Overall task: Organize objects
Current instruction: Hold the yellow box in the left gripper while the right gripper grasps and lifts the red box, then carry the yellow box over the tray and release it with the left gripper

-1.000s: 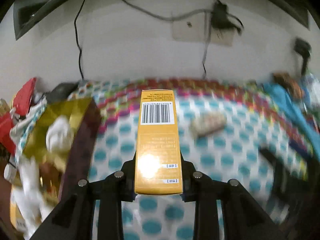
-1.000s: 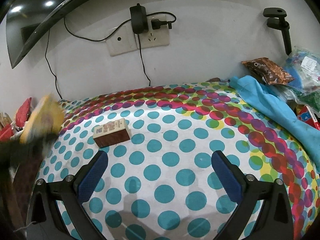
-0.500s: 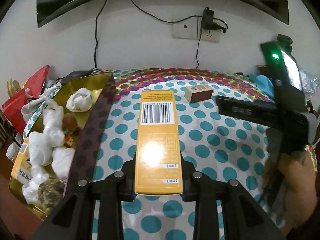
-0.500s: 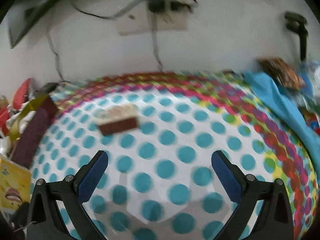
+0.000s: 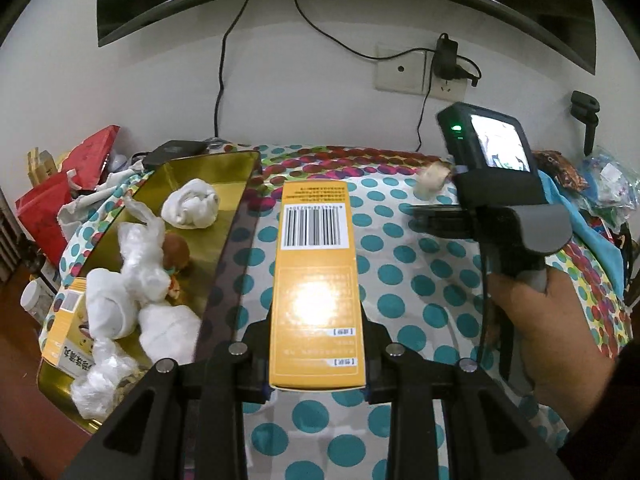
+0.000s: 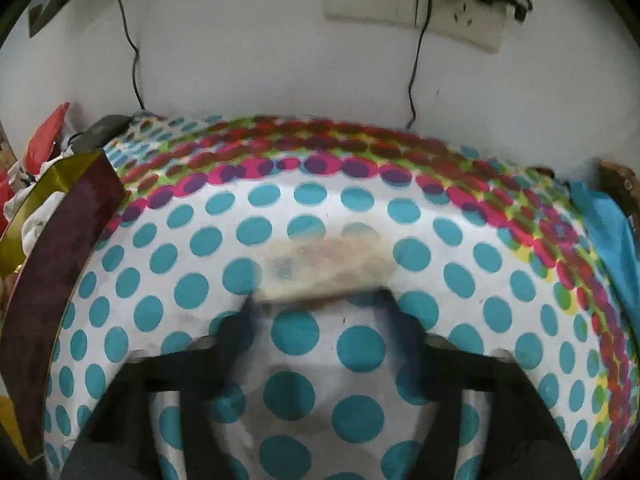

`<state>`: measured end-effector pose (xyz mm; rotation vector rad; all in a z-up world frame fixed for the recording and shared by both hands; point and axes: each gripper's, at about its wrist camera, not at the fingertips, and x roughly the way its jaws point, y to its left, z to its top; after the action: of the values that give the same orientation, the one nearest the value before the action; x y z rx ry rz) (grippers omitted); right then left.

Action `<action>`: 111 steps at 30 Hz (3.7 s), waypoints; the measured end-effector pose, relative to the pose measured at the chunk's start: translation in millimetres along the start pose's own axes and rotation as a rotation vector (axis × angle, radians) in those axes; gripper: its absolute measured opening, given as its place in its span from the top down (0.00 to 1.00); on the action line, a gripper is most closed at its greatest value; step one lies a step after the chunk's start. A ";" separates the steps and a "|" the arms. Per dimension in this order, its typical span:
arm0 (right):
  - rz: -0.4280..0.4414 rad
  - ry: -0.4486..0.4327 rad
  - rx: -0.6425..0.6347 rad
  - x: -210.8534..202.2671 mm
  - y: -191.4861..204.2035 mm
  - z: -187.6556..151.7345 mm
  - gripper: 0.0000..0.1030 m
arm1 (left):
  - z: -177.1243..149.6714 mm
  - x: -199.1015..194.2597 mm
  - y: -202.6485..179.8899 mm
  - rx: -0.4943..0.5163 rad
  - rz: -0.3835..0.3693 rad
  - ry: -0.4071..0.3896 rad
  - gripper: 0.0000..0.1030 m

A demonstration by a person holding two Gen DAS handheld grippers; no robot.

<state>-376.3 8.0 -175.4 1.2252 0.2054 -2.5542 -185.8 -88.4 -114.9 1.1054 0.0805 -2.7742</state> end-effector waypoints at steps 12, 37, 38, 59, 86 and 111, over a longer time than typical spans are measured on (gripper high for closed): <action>0.110 -0.077 0.086 -41.3 -21.4 -32.9 0.91 | -7.9 -14.4 -9.1 0.036 0.005 -0.015 0.71; -0.030 -0.004 -0.054 89.6 -77.9 121.7 0.74 | -9.1 22.0 -6.7 -0.018 -0.170 0.073 0.71; -0.019 -0.019 -0.060 83.4 -74.8 118.8 0.74 | -8.4 20.4 -7.8 -0.016 -0.169 0.066 0.71; 0.094 -0.157 -0.049 -81.7 -27.2 -51.0 0.74 | -22.8 -51.6 8.3 -0.068 0.001 -0.058 0.71; 0.069 -0.243 0.004 -108.9 -30.5 -64.2 0.73 | 38.0 -37.1 99.3 -0.111 0.253 -0.080 0.71; 0.209 -0.202 -0.094 -120.1 -38.4 -69.8 0.00 | -0.9 -43.4 84.7 -0.108 0.071 -0.103 0.28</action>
<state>-266.4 86.8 -125.5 0.8973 0.1433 -2.4349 -140.5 -166.6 -85.1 0.9196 0.1737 -2.7232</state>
